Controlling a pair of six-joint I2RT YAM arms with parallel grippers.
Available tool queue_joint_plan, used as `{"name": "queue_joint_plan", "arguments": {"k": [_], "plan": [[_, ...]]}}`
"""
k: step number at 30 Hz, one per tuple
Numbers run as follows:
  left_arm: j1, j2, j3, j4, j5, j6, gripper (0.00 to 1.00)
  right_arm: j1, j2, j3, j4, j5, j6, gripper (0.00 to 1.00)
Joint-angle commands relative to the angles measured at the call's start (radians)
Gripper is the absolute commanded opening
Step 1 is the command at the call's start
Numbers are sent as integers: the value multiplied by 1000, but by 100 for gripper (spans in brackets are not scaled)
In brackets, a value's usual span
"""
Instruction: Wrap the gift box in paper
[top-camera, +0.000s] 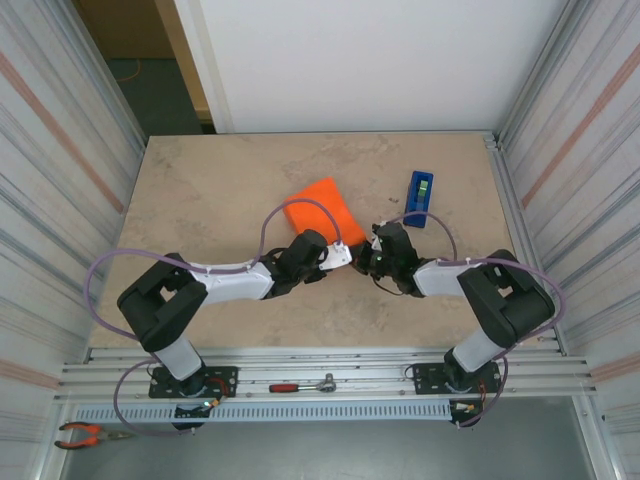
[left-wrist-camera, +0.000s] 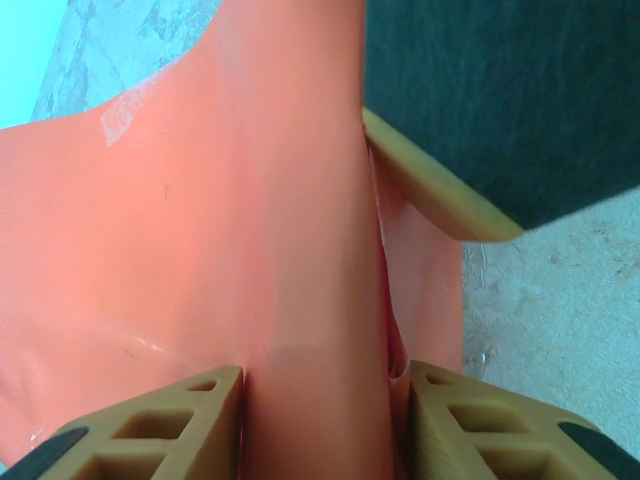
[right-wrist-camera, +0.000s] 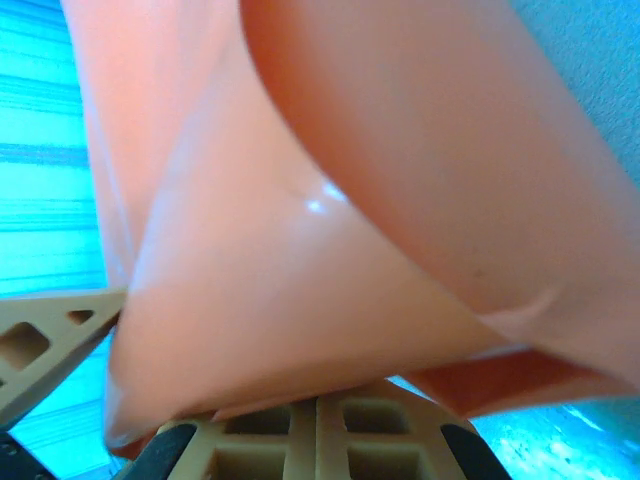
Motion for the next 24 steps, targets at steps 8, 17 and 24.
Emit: {"name": "queue_joint_plan", "arguments": {"k": [8, 17, 24], "plan": [[-2, 22, 4, -109, 64, -19, 40, -138, -206, 11, -184, -58, -41, 0], [-2, 25, 12, -123, 69, -23, 40, -462, -363, 69, -436, -140, -163, 9], [-2, 33, 20, -132, 72, -23, 40, -679, -287, 190, -475, -228, -196, 38]]}}
